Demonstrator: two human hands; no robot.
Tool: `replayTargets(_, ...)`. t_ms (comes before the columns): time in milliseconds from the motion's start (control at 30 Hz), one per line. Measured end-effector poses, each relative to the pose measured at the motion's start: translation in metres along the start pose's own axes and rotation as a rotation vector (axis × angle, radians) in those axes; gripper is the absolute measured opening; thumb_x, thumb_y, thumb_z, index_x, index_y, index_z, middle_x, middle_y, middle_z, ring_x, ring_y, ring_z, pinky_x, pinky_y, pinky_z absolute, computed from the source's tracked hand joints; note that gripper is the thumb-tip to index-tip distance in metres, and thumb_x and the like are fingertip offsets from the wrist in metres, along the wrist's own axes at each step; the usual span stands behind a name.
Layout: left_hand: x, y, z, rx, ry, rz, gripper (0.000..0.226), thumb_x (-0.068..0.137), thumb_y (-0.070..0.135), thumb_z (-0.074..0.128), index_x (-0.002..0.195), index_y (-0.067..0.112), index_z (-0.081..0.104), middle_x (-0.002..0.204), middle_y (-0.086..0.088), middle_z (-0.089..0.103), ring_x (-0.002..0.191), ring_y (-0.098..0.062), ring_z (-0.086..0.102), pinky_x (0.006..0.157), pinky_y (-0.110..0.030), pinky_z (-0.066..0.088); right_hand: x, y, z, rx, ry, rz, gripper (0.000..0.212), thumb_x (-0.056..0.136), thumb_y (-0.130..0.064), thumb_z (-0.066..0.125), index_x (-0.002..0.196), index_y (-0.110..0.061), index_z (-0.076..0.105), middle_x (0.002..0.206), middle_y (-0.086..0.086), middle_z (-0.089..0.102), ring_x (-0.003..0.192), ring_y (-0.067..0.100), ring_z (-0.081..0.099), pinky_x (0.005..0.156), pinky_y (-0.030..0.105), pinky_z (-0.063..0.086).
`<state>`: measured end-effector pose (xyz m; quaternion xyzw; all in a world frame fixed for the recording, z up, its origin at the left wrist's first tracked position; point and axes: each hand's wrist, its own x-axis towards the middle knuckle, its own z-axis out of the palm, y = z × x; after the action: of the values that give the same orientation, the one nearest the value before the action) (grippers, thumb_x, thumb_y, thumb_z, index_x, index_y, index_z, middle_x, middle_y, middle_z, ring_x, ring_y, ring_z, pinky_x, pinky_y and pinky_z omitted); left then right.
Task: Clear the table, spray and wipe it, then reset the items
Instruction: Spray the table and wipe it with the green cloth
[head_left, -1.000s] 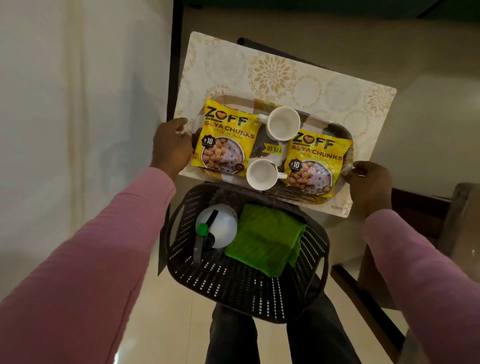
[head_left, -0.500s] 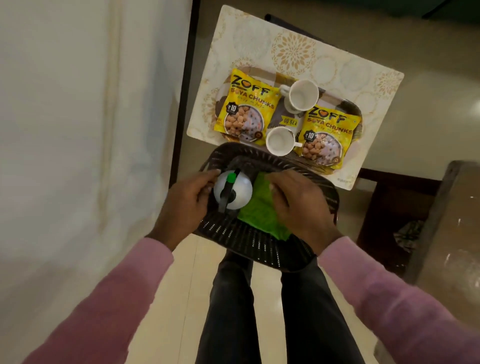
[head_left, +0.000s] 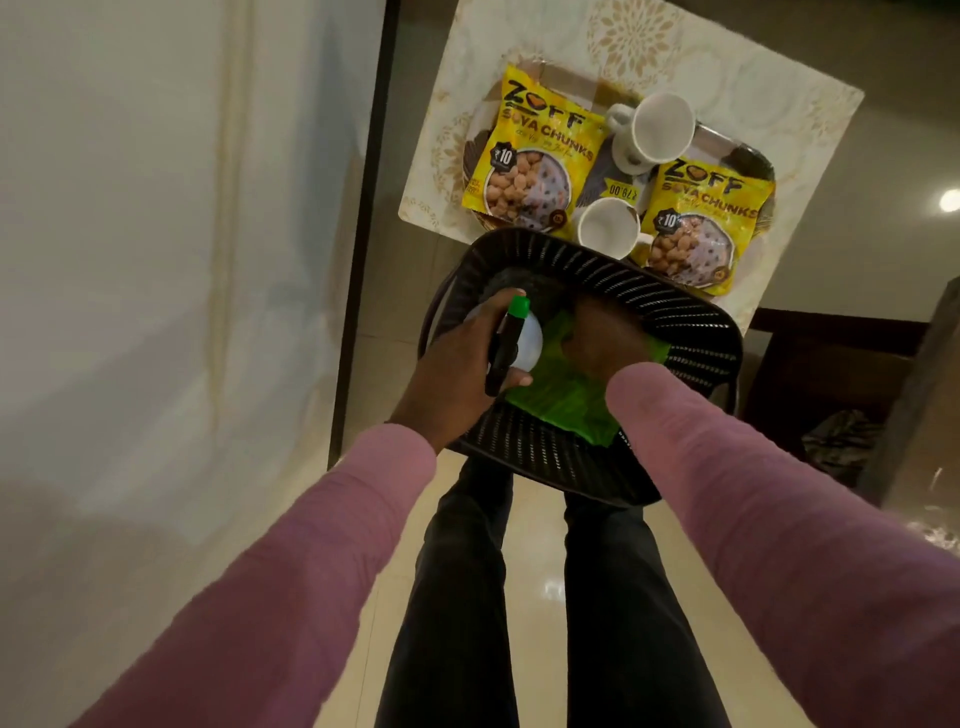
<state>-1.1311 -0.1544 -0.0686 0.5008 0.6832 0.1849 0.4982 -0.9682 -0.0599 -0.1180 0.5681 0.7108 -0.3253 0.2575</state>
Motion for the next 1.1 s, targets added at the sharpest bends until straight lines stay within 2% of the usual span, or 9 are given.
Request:
replayTargets(167, 0.009, -0.001, 0.005, -0.067, 0.018, -0.019, 0.083, 0.077, 0.03, 0.081, 0.14, 0.028, 0.028, 0.128, -0.008, 0.062, 0.114, -0.025, 0.06, 0.09, -0.026, 0.042, -0.009, 0.009, 0.01, -0.016, -0.17, -0.028, 0.061, 0.079, -0.029, 0.07, 0.136, -0.016, 0.051, 0.139, 0.013, 0.05, 0.125, 0.033, 0.048, 0.104, 0.04, 0.041)
replayTargets(367, 0.012, 0.002, 0.01, -0.046, 0.068, 0.002, 0.07, 0.087, 0.016, 0.067, 0.144, 0.025, 0.028, 0.109, -0.012, 0.065, 0.091, -0.018, 0.063, 0.083, -0.026, 0.046, -0.03, 0.021, 0.014, 0.017, -0.066, -0.118, 0.068, 0.076, -0.024, 0.07, 0.139, -0.014, 0.046, 0.141, 0.016, 0.047, 0.127, 0.034, 0.045, 0.104, 0.043, 0.041)
replayTargets(467, 0.009, 0.011, 0.015, -0.104, 0.102, 0.033, 0.065, 0.086, 0.012, 0.064, 0.141, 0.028, 0.033, 0.117, -0.009, 0.061, 0.104, -0.018, 0.061, 0.091, -0.03, 0.047, -0.031, 0.023, 0.01, -0.01, -0.057, -0.043, 0.048, 0.08, -0.025, 0.066, 0.126, -0.012, 0.057, 0.124, 0.016, 0.061, 0.111, 0.035, 0.058, 0.09, 0.038, 0.048)
replayTargets(600, 0.01, 0.03, 0.021, -0.166, 0.18, 0.046, 0.067, 0.085, 0.006, 0.063, 0.146, 0.013, 0.035, 0.132, -0.01, 0.054, 0.117, -0.025, 0.057, 0.103, -0.046, 0.046, -0.036, 0.029, -0.012, 0.344, -0.126, 0.064, 0.043, 0.08, -0.024, 0.067, 0.12, -0.01, 0.062, 0.118, 0.015, 0.064, 0.106, 0.033, 0.06, 0.082, 0.033, 0.049)
replayTargets(667, 0.007, 0.044, 0.023, -0.152, 0.272, 0.094, 0.065, 0.084, 0.003, 0.062, 0.145, 0.006, 0.038, 0.129, -0.013, 0.055, 0.116, -0.021, 0.057, 0.104, -0.038, 0.046, -0.05, 0.037, -0.028, 0.531, -0.134, 0.031, 0.037, 0.075, -0.025, 0.068, 0.11, -0.014, 0.067, 0.109, 0.011, 0.067, 0.097, 0.029, 0.062, 0.072, 0.027, 0.043)
replayTargets(767, -0.004, 0.067, 0.026, -0.06, 0.453, 0.197, 0.05, 0.083, 0.002, 0.062, 0.132, 0.0, 0.05, 0.118, -0.005, 0.058, 0.108, 0.012, 0.05, 0.095, -0.008, 0.04, -0.079, 0.056, -0.052, 0.853, -0.1, 0.033, 0.01, 0.079, -0.019, 0.068, 0.083, -0.028, 0.068, 0.084, -0.009, 0.068, 0.076, 0.007, 0.063, 0.065, 0.02, 0.044)
replayTargets(900, -0.03, 0.118, 0.045, -0.148, 0.629, 0.24, 0.04, 0.08, 0.0, 0.056, 0.12, -0.004, 0.054, 0.104, 0.012, 0.058, 0.099, 0.017, 0.051, 0.087, -0.005, 0.041, -0.122, 0.09, -0.08, 1.363, -0.005, 0.049, 0.021, 0.084, -0.006, 0.065, 0.09, -0.026, 0.068, 0.084, -0.01, 0.074, 0.082, 0.011, 0.07, 0.08, 0.035, 0.054)
replayTargets(1000, -0.053, 0.154, 0.07, -0.234, 0.711, 0.242, 0.042, 0.075, -0.015, 0.056, 0.115, -0.003, 0.055, 0.107, 0.025, 0.058, 0.101, 0.007, 0.057, 0.09, -0.022, 0.05, -0.154, 0.124, -0.099, 1.654, 0.064, -0.027, 0.031, 0.089, -0.005, 0.059, 0.118, -0.016, 0.062, 0.113, 0.005, 0.07, 0.104, 0.023, 0.067, 0.089, 0.042, 0.054)
replayTargets(1100, -0.077, 0.181, 0.102, -0.341, 0.677, 0.197, 0.047, 0.075, -0.018, 0.056, 0.119, -0.001, 0.055, 0.114, 0.002, 0.061, 0.108, -0.009, 0.06, 0.09, -0.052, 0.051, -0.181, 0.166, -0.109, 1.786, 0.171, -0.051, 0.035, 0.092, -0.01, 0.057, 0.126, -0.005, 0.058, 0.12, 0.013, 0.067, 0.108, 0.029, 0.065, 0.093, 0.05, 0.051)
